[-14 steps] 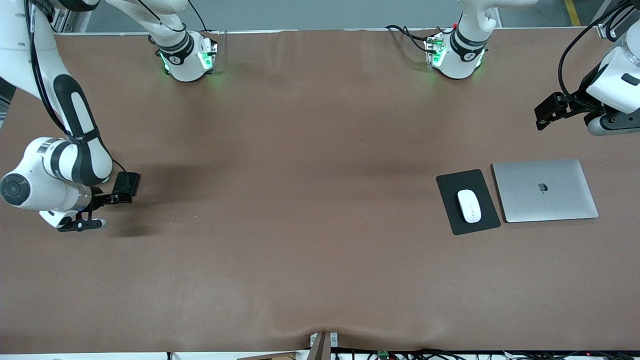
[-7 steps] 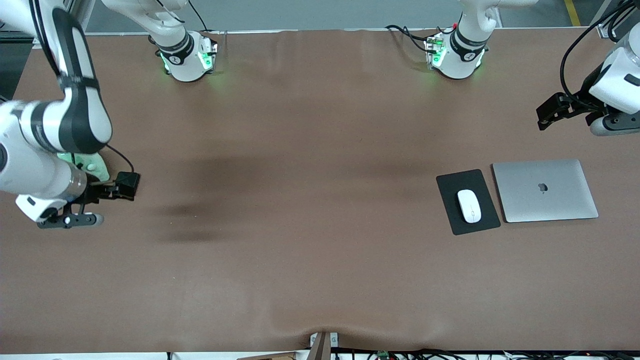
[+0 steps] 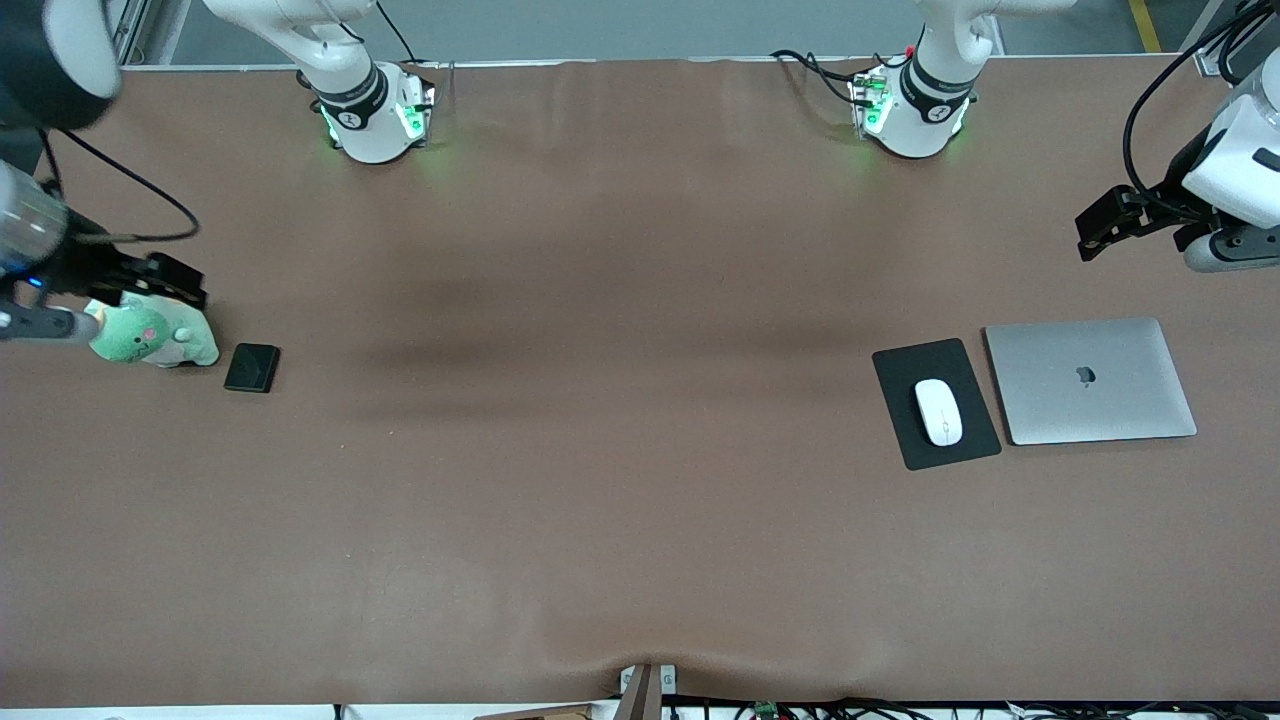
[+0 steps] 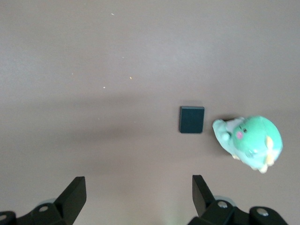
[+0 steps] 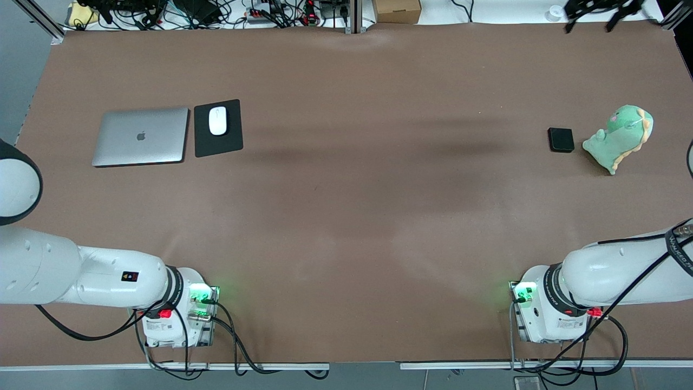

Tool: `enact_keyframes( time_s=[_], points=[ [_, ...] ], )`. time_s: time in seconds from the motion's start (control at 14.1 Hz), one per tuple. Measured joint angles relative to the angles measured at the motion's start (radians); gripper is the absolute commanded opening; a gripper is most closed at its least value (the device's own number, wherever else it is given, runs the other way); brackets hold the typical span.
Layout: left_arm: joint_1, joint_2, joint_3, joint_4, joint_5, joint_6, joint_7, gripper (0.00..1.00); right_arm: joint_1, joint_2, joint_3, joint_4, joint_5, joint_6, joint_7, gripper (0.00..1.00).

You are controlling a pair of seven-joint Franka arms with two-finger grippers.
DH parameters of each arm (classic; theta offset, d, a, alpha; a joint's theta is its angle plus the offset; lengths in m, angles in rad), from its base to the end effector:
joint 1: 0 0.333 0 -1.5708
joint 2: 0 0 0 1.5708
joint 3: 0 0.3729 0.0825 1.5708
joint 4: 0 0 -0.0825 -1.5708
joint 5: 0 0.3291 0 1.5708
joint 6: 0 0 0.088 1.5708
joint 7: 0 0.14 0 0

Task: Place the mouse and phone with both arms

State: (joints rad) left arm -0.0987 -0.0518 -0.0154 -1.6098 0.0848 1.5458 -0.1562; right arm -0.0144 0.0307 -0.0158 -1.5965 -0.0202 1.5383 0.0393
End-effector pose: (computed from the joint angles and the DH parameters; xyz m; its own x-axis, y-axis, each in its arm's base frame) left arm 0.4756 -0.0426 0.6558 0.9990 0.0437 0.0013 0.0436 -0.9953 -0.0863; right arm 0.5020 -0.0179 0.6198 0.9937 -0.0700 -0.0879 -0.0681 -0.9974 0.0241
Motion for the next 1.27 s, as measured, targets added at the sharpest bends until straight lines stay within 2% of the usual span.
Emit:
enact_keyframes(
  time_s=[0.14,0.49,1.27],
  points=[
    [0.0,0.0,0.001,0.0,0.0,0.0,-0.001,1.0,-0.034,-0.016,-0.001,0.04,0.008,-0.053,-0.001,1.0],
    [-0.003,-0.001,-0.013,0.0,-0.022,0.0,-0.087,1.0,-0.042,-0.062,-0.004,0.045,0.013,-0.118,-0.001,1.0],
    [-0.001,-0.006,-0.008,0.038,-0.051,-0.032,-0.104,1.0,-0.023,-0.063,-0.01,0.045,0.055,-0.1,-0.001,1.0]
  ],
)
